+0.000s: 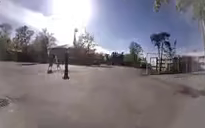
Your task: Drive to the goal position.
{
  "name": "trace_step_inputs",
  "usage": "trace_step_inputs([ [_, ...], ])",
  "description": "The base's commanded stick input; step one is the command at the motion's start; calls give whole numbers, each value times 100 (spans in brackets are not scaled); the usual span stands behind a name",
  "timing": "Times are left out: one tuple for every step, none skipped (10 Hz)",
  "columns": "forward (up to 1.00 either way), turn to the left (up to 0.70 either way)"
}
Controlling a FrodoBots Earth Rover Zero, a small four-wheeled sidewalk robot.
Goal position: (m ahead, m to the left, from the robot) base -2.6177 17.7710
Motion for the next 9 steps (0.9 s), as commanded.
trace_step_inputs([
  [70,0],
  [70,1],
  [70,4],
  [70,15],
  [70,28],
  [70,8],
  [70,0],
  [70,0],
  [70,0],
])
